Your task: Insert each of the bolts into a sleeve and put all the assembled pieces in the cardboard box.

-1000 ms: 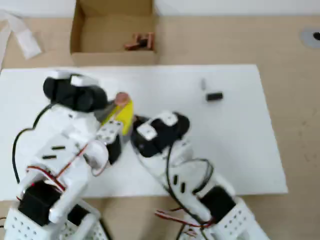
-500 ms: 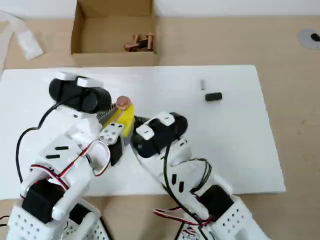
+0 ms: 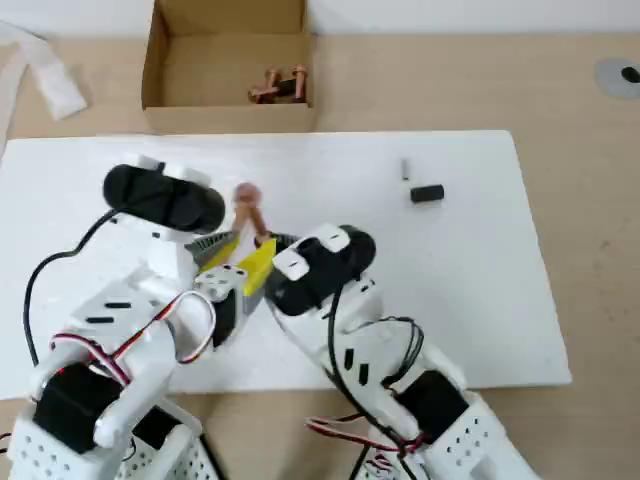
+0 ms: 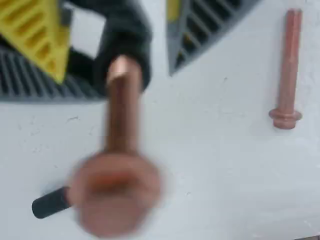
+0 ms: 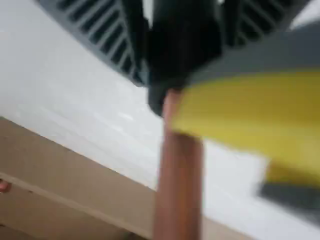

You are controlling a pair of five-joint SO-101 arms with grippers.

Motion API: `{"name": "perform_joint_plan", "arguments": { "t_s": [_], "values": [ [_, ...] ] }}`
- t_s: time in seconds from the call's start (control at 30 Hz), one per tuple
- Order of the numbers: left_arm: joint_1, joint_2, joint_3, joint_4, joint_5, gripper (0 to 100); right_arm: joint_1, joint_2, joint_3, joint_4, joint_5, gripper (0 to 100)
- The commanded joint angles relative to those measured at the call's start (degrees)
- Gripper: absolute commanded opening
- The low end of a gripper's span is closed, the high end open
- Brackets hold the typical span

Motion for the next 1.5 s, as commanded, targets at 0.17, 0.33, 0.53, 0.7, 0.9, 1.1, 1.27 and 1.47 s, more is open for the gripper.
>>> {"name": "perform_joint_plan", "arguments": {
  "t_s": [0.17,0.33,0.53,0.7,0.9,1.1,1.27,1.47],
  "values": [
    [-0.3,-0.4,-5.2,1.3,0.5,16,-0.4,-1.4,-0.7,-1.6,-0.3,1.0],
    [-0.6,-0.2,-10.2,4.7,0.2,16,1.6,-0.5,-3.5,-1.1,-0.4,0.9],
    [-9.8,2.9,-8.5,6.7,-4.2,15,16.5,13.1,-17.0,12.3,-8.4,0.9],
    [-9.9,10.8,-8.7,6.2,-7.0,9,25.5,25.5,-29.8,14.1,-8.6,0.9],
    [-10.4,20.7,-8.2,4.0,-7.5,8,25.5,42.5,-43.9,12.9,-8.5,0.9],
    [-12.0,28.4,-8.2,1.6,-8.0,9,25.6,67.2,-63.3,12.0,-6.5,0.9],
    [-16.6,30.9,-8.2,-0.3,-9.2,9,25.8,87.6,-81.8,12.3,-4.6,0.9],
    [-21.6,31.0,-8.1,-0.1,-9.4,8,25.8,110.5,-104.7,12.4,-2.1,0.9]
  ]
}}
